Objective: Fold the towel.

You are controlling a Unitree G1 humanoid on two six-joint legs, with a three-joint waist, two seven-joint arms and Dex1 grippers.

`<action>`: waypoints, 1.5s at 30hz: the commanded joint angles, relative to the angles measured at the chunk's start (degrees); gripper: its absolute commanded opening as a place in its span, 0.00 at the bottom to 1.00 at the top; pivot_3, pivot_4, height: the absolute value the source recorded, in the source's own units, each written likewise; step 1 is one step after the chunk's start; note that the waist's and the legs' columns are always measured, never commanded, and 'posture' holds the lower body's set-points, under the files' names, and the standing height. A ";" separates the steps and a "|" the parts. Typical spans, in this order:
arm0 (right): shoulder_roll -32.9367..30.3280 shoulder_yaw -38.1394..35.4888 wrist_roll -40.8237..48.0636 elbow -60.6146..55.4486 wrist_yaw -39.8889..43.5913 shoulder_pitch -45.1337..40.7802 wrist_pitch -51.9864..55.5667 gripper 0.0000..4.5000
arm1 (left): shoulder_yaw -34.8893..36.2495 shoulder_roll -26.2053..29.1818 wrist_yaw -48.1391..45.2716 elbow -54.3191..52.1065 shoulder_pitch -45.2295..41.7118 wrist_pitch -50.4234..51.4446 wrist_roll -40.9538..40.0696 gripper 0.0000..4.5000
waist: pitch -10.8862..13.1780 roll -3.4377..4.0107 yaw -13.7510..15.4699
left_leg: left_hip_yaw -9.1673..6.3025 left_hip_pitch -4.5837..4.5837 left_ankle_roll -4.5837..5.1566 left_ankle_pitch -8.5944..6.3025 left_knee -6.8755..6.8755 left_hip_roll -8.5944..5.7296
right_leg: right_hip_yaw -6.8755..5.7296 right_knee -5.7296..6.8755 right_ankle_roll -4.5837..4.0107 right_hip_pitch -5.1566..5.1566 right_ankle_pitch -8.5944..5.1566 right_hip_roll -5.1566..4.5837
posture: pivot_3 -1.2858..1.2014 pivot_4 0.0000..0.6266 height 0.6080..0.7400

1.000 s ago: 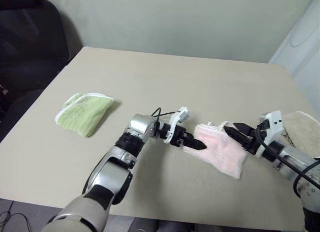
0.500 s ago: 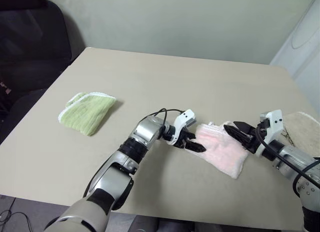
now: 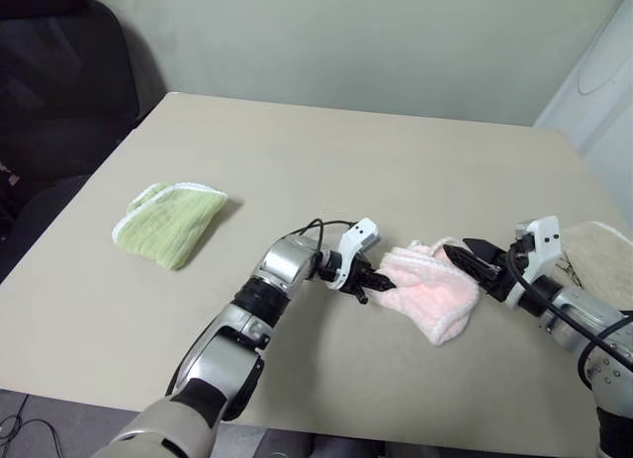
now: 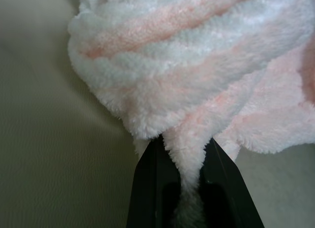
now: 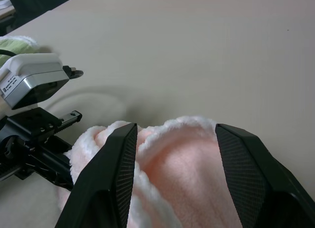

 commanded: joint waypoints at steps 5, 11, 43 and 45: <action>-0.48 -2.05 0.42 -0.99 -0.32 -0.46 -1.18 0.59 | 10.75 2.37 4.16 -5.10 -0.88 6.41 -6.18 0.00 | 0.01 0.02 -0.24 | 0.05 -0.02 -0.07 0.04 -0.02 0.03 | 0.00 0.01 0.00 -0.07 0.01 0.01 | 0.52 0.24 1.00; -0.70 -3.74 1.06 0.65 -0.90 -3.03 -1.16 0.59 | 14.33 6.83 8.91 -9.03 0.73 7.71 -6.26 0.00 | 0.01 0.02 -0.39 | 0.07 -0.02 -0.01 0.23 -0.03 0.05 | 0.01 0.00 -0.07 -0.10 0.05 0.05 | 0.52 0.24 1.00; -0.97 0.22 -0.84 5.33 1.30 -8.41 -1.93 0.59 | 30.55 20.41 23.18 -9.66 2.80 5.98 -9.36 0.00 | 0.01 0.02 -0.68 | 0.04 -0.06 -0.17 0.19 -0.18 0.08 | 0.00 0.02 -0.68 -0.31 0.37 0.11 | 0.52 0.24 1.00; -0.66 0.71 -1.16 5.51 1.38 -8.43 -2.23 0.59 | 29.01 21.01 22.66 -10.37 3.59 6.24 -9.12 0.00 | 0.01 0.02 -0.66 | 0.04 -0.06 -0.17 0.19 -0.19 0.08 | 0.00 0.02 -0.69 -0.31 0.37 0.11 | 0.52 0.24 1.00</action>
